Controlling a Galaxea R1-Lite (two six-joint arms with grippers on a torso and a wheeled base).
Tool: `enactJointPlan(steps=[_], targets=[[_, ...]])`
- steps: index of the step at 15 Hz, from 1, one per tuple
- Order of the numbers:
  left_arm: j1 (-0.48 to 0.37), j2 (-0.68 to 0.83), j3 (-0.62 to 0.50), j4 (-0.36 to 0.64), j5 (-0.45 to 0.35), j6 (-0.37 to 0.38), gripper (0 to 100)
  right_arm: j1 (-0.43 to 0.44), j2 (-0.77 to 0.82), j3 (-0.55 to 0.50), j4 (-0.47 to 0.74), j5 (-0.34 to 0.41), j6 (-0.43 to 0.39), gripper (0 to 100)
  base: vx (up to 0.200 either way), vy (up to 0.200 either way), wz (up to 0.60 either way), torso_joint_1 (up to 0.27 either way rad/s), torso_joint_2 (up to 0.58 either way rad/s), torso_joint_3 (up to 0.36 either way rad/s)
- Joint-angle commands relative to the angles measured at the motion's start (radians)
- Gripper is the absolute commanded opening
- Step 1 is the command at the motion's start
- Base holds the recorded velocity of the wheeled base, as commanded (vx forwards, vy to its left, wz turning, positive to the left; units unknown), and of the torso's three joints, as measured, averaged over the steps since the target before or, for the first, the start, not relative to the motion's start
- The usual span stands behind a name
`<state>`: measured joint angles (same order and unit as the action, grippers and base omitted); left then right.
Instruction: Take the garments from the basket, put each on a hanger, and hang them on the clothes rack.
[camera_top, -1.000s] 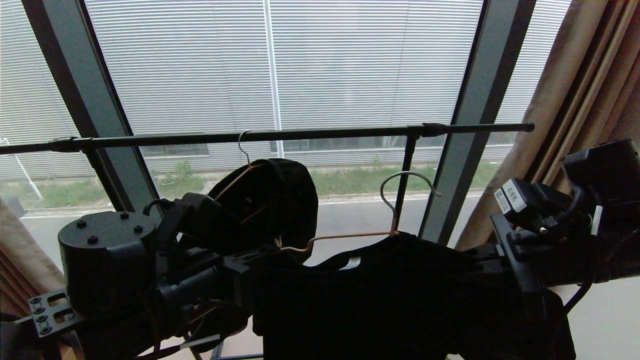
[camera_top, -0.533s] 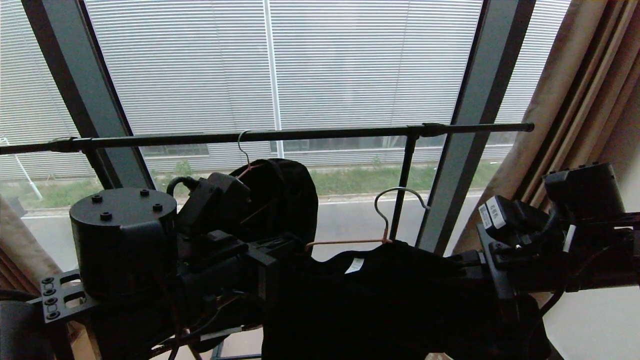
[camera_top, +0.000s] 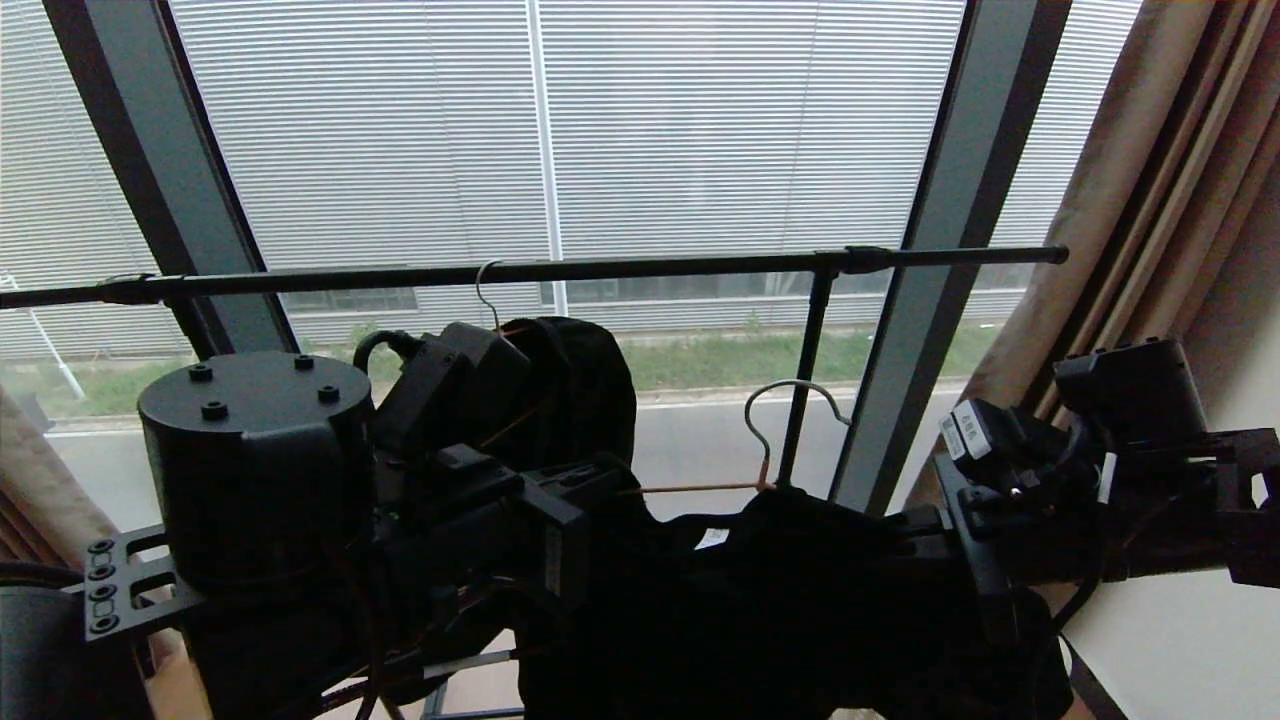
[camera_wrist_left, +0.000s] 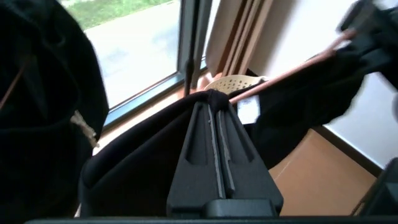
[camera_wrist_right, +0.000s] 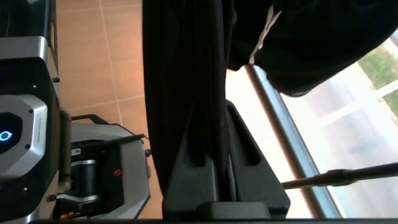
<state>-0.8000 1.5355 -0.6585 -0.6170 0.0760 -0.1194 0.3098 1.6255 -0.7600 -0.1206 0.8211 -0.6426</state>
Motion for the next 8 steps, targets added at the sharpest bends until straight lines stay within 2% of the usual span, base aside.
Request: enactJointPlan(steps=[1, 4, 8], targets=[[-0.013, 0.000, -0.007, -0.001, 0.013, 0.006, 0, -0.017, 0.030, -0.009, -0.004, 0.000, 0.007, 0, 0.000, 0.000, 0.00, 0.000, 0.00, 0.000], [0.010, 0.000, -0.006, -0.001, 0.077, 0.050, 0, -0.067, 0.016, -0.007, -0.048, -0.005, 0.009, 0, 0.000, 0.000, 0.00, 0.000, 0.00, 0.000], [0.051, -0.003, -0.009, 0.031, 0.113, 0.093, 0, -0.118, -0.041, -0.010, -0.051, -0.023, 0.007, 0, 0.000, 0.000, 0.00, 0.000, 0.00, 0.000]])
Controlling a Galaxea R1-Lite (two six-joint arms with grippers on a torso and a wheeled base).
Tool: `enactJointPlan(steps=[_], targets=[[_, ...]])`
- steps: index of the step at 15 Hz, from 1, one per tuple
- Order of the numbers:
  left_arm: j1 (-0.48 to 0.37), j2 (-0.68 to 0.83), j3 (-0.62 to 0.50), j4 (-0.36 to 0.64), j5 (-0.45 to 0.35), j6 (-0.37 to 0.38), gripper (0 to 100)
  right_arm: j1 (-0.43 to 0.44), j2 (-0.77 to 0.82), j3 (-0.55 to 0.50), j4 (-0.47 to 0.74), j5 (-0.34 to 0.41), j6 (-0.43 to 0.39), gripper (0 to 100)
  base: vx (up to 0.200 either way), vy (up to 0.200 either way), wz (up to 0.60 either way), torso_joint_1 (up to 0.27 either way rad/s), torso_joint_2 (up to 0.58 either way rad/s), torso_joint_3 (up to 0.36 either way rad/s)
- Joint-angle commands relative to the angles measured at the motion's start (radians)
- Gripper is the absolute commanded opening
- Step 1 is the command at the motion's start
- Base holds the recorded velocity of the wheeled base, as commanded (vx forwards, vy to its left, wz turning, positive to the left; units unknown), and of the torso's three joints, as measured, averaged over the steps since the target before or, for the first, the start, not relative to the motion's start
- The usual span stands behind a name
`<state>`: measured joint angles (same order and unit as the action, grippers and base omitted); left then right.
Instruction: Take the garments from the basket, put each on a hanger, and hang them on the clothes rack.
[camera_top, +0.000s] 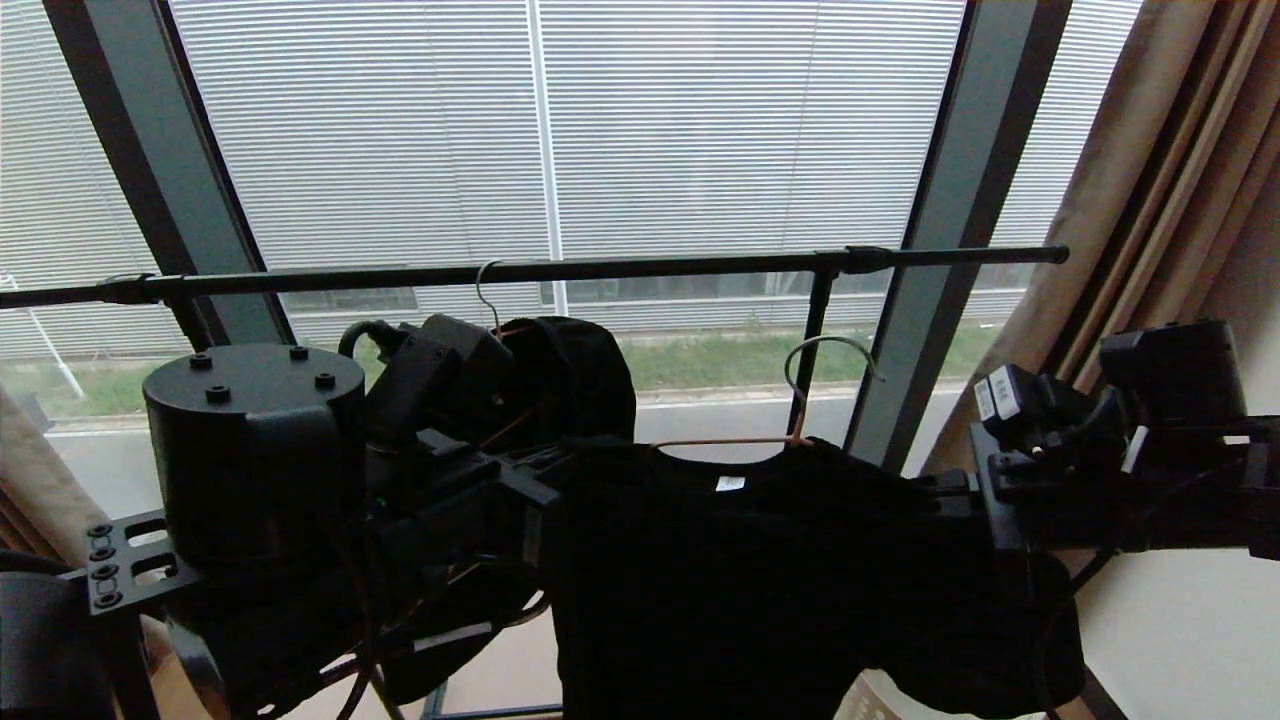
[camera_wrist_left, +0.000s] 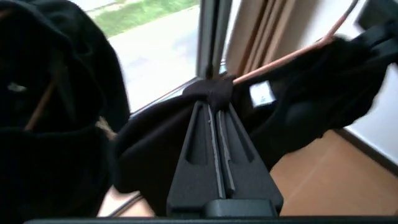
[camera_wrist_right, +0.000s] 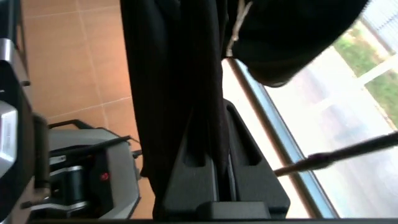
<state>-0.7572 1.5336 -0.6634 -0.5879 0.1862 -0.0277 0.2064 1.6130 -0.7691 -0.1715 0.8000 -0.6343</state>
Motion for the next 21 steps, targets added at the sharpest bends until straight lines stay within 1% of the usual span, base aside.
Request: enactJointPlan(steps=[1, 3, 5, 7, 8, 10, 12, 13, 15, 16, 17, 18, 19, 20, 21], targets=[[0.013, -0.001, -0.005, 0.005, 0.015, 0.017, 0, -0.016, -0.035, -0.001, 0.000, -0.015, -0.002, 0, 0.000, 0.000, 0.00, 0.000, 0.00, 0.000], [0.018, 0.000, -0.004, 0.005, 0.021, 0.055, 0, -0.015, -0.041, -0.001, -0.002, -0.048, -0.002, 0, 0.000, 0.000, 0.00, 0.000, 0.00, 0.000], [-0.002, 0.000, -0.021, 0.006, 0.021, 0.066, 0, -0.004, -0.024, 0.001, -0.002, -0.061, 0.001, 0, 0.000, 0.000, 0.00, 0.000, 0.00, 0.000], [-0.022, 0.003, -0.039, 0.014, 0.019, 0.066, 0, 0.018, -0.004, 0.001, -0.002, -0.064, 0.002, 0, 0.000, 0.000, 0.00, 0.000, 0.00, 0.000], [-0.036, 0.003, -0.050, 0.036, 0.019, 0.066, 0, 0.027, 0.010, 0.001, -0.002, -0.065, 0.004, 0, 0.000, 0.000, 0.00, 0.000, 0.00, 0.000], [-0.040, 0.005, -0.064, 0.046, 0.019, 0.064, 0, 0.041, 0.019, 0.001, -0.005, -0.062, 0.013, 0, 0.000, 0.000, 0.00, 0.000, 0.00, 0.000], [-0.039, 0.010, -0.067, 0.046, 0.018, 0.064, 0, 0.048, 0.019, 0.010, -0.010, -0.047, 0.019, 0, 0.000, 0.000, 0.00, 0.000, 0.00, 0.000], [-0.039, 0.010, -0.065, 0.046, 0.019, 0.064, 0, 0.064, 0.022, 0.016, -0.008, -0.007, 0.019, 0, 0.000, 0.000, 0.00, 0.000, 0.00, 0.000], [-0.039, 0.010, -0.068, 0.046, 0.018, 0.064, 0, 0.076, 0.051, 0.022, -0.010, 0.034, 0.019, 0, 0.000, 0.000, 0.00, 0.000, 0.00, 0.000], [-0.040, 0.014, -0.079, 0.048, 0.016, 0.064, 0, 0.094, 0.081, 0.021, -0.014, 0.034, 0.022, 0, 0.000, 0.000, 0.00, 0.000, 0.00, 0.000], [-0.040, 0.014, -0.079, 0.048, 0.016, 0.064, 0, 0.094, 0.081, 0.021, -0.014, 0.034, 0.022, 0, 0.000, 0.000, 0.00, 0.000, 0.00, 0.000], [-0.040, 0.043, -0.108, 0.048, 0.012, 0.063, 0, 0.100, 0.142, 0.028, -0.079, 0.036, 0.039, 0, 0.000, 0.000, 0.00, 0.000, 0.00, 0.000], [-0.040, 0.059, -0.120, 0.048, 0.012, 0.063, 0, 0.100, 0.159, 0.034, -0.103, 0.036, 0.047, 0, 0.000, 0.000, 0.00, 0.000, 0.00, 0.000], [-0.044, 0.079, -0.142, 0.048, 0.012, 0.063, 0, 0.102, 0.185, 0.050, -0.158, 0.036, 0.061, 0, 0.000, 0.000, 0.00, 0.000, 0.00, 0.000], [-0.059, 0.092, -0.159, 0.049, 0.012, 0.063, 0, 0.107, 0.193, 0.054, -0.177, 0.036, 0.062, 0, 0.000, 0.000, 0.00, 0.000, 0.00, 0.000]])
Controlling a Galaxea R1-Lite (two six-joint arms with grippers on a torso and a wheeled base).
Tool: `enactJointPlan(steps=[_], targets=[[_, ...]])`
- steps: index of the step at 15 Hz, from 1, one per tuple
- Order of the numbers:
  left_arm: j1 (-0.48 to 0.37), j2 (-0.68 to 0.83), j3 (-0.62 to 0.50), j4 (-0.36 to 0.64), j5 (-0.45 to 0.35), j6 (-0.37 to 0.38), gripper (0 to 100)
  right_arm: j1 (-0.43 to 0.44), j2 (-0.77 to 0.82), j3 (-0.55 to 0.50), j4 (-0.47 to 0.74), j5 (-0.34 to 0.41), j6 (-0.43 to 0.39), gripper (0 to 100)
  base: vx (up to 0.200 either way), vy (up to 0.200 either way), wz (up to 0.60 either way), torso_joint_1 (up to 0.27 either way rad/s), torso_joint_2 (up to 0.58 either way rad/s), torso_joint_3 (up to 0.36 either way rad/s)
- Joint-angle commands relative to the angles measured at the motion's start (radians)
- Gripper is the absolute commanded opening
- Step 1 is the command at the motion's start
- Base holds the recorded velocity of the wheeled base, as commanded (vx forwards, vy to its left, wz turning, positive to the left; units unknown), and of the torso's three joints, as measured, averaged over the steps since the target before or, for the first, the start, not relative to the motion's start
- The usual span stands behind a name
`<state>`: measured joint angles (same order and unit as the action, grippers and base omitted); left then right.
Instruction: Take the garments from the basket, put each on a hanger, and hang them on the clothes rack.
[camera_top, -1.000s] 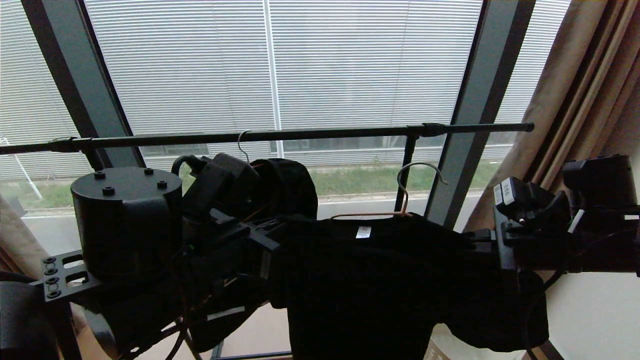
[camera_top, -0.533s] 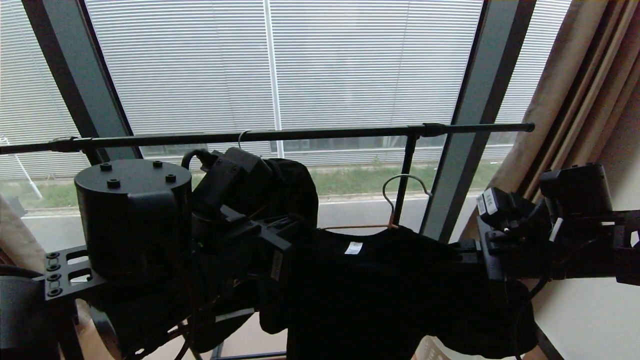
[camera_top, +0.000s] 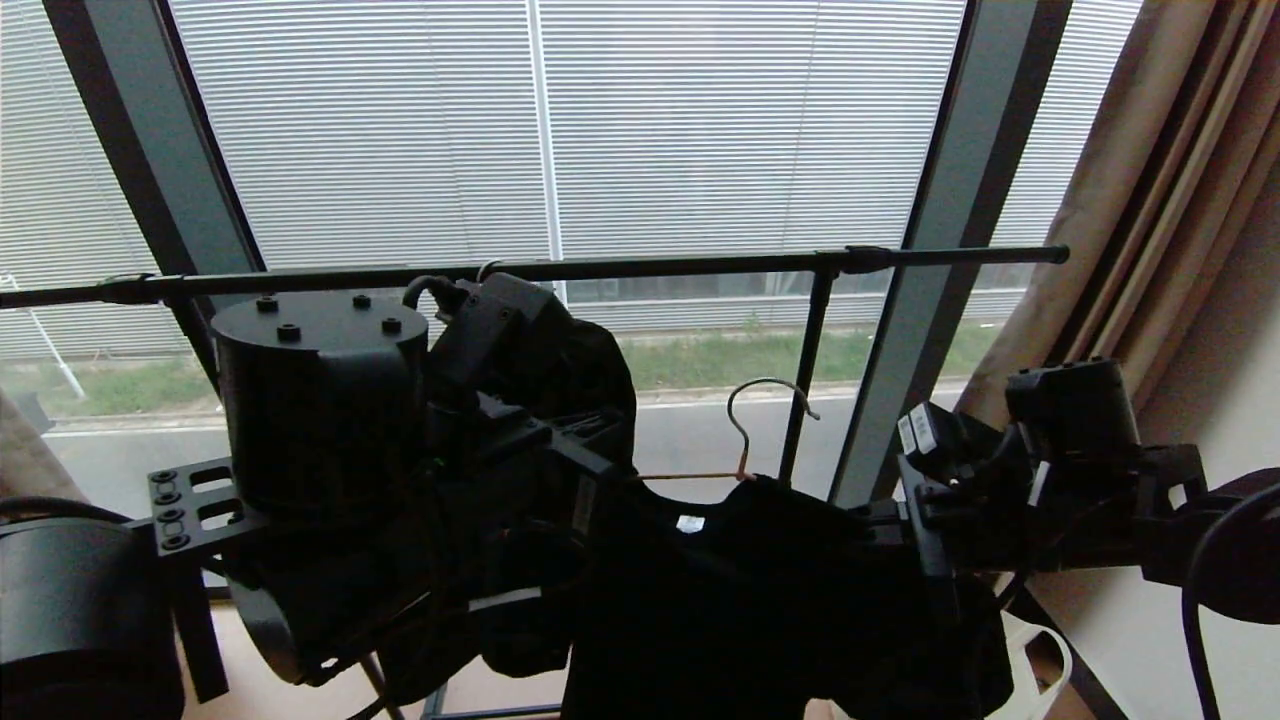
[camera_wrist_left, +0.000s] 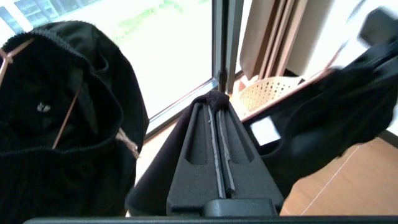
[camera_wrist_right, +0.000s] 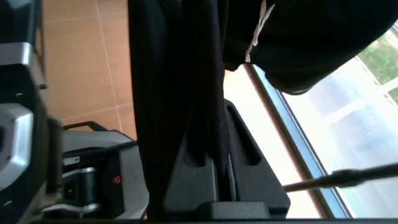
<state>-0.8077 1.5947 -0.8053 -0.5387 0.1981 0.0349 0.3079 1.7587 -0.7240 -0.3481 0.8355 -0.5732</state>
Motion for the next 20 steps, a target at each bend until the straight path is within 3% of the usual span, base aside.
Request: enactJointPlan(steps=[1, 6, 14, 20], targets=[[-0.021, 0.044, -0.040, 0.000, 0.000, 0.000, 0, 0.013, 0.050, 0.011, -0.005, 0.000, 0.003, 0, 0.000, 0.000, 0.00, 0.000, 0.00, 0.000], [-0.065, 0.071, -0.077, 0.003, 0.000, 0.000, 0, 0.028, 0.076, 0.012, -0.009, 0.000, 0.004, 0, 0.000, 0.000, 0.00, 0.000, 0.00, 0.000], [-0.064, 0.057, -0.068, 0.052, 0.004, -0.003, 0, 0.025, 0.044, 0.064, -0.169, 0.008, 0.022, 0, 0.000, 0.000, 0.00, 0.000, 0.00, 0.000], [-0.068, 0.059, -0.068, 0.059, 0.004, 0.002, 0, 0.025, 0.044, 0.172, -0.566, 0.043, 0.294, 0, 0.000, 0.000, 0.00, 0.000, 0.00, 0.000]])
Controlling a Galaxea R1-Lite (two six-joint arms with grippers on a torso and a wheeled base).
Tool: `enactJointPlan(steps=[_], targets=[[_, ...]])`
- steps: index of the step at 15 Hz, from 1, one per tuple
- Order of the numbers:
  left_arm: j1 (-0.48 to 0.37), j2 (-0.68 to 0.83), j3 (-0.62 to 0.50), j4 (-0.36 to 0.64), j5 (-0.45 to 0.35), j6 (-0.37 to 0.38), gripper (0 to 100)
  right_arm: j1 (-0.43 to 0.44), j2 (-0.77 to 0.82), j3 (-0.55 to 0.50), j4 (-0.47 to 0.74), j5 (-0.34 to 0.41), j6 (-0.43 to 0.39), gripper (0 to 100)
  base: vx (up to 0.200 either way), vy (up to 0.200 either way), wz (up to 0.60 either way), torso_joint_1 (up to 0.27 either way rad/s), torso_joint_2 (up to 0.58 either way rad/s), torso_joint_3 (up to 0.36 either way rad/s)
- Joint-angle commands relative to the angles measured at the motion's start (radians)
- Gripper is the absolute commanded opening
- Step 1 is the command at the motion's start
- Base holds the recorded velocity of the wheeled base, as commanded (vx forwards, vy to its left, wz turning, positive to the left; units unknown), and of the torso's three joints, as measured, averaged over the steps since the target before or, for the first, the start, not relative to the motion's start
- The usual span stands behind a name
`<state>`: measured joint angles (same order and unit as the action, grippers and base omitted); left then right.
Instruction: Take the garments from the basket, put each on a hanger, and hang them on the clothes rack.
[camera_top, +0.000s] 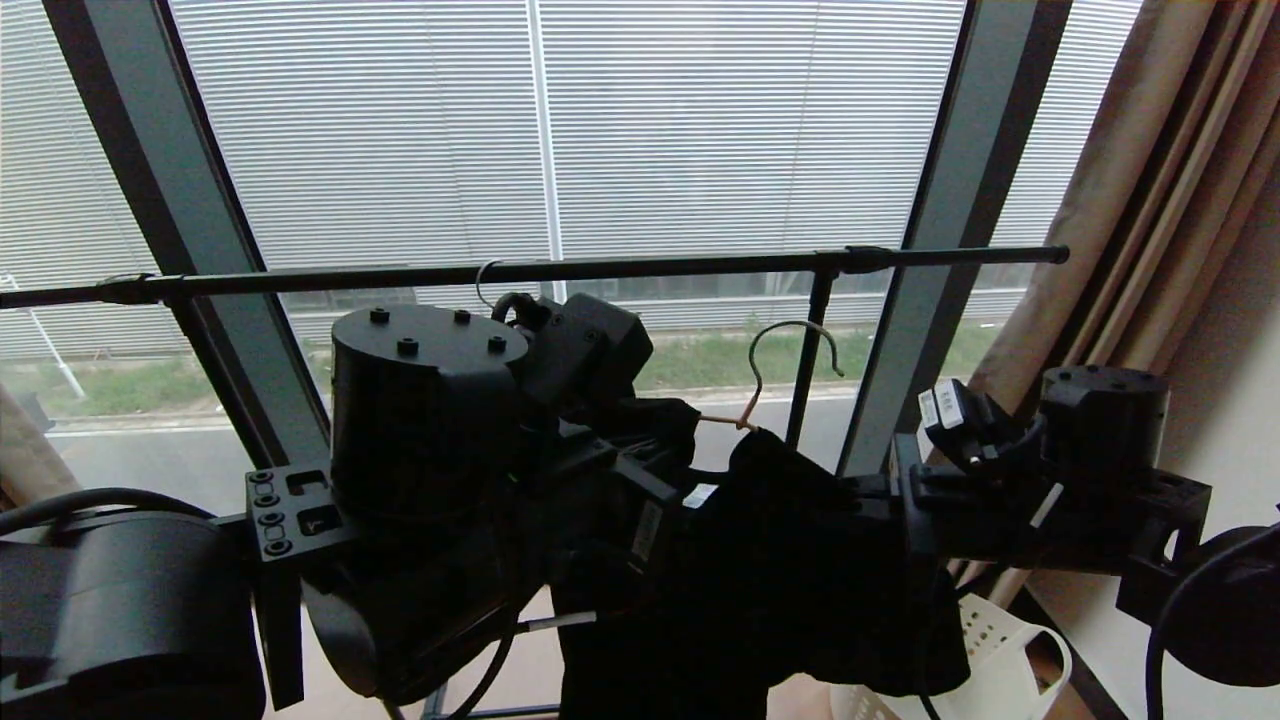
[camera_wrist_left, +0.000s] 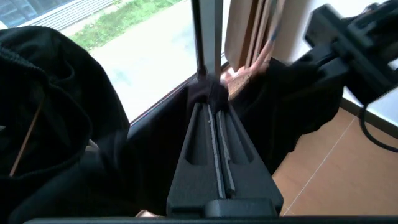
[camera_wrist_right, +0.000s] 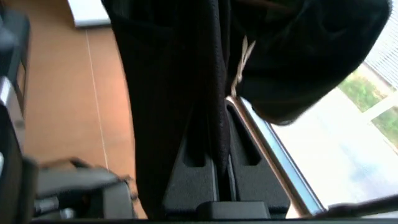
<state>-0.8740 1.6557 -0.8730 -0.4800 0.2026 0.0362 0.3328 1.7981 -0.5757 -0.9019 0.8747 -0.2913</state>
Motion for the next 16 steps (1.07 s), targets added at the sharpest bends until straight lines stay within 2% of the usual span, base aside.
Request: enactJointPlan(steps=[1, 2, 3, 9, 11, 14, 16], targets=[[-0.002, -0.004, -0.001, 0.000, 0.001, 0.001, 0, 0.000, 0.015, 0.030, -0.048, 0.004, 0.024, 0, 0.000, 0.000, 0.00, 0.000, 0.00, 0.000], [-0.002, -0.004, 0.000, 0.000, 0.003, 0.001, 0, 0.000, 0.021, 0.031, -0.058, 0.004, 0.024, 0, 0.000, 0.000, 0.00, 0.000, 0.00, 0.000], [-0.002, -0.004, 0.000, 0.000, 0.003, 0.001, 100, 0.000, 0.021, 0.034, -0.060, 0.004, 0.024, 0, 0.000, 0.000, 0.00, 0.000, 0.00, 0.000], [0.000, -0.051, 0.012, 0.001, 0.003, 0.001, 100, -0.003, 0.024, 0.033, -0.060, 0.004, 0.024, 0, 0.000, 0.000, 0.00, 0.000, 0.00, 0.000], [0.007, -0.074, 0.015, 0.055, 0.003, -0.001, 100, -0.006, 0.023, 0.033, -0.060, 0.004, 0.024, 0, 0.000, 0.000, 0.00, 0.000, 0.00, 0.000], [0.084, -0.152, 0.035, 0.083, -0.005, -0.042, 100, -0.023, 0.023, 0.031, -0.063, 0.010, 0.024, 0, 0.000, 0.000, 0.00, 0.000, 0.00, 0.000], [0.101, -0.188, 0.063, 0.087, -0.018, -0.055, 100, -0.029, 0.023, 0.027, -0.063, 0.015, 0.026, 0, 0.000, 0.000, 0.00, 0.000, 0.00, 0.000]])
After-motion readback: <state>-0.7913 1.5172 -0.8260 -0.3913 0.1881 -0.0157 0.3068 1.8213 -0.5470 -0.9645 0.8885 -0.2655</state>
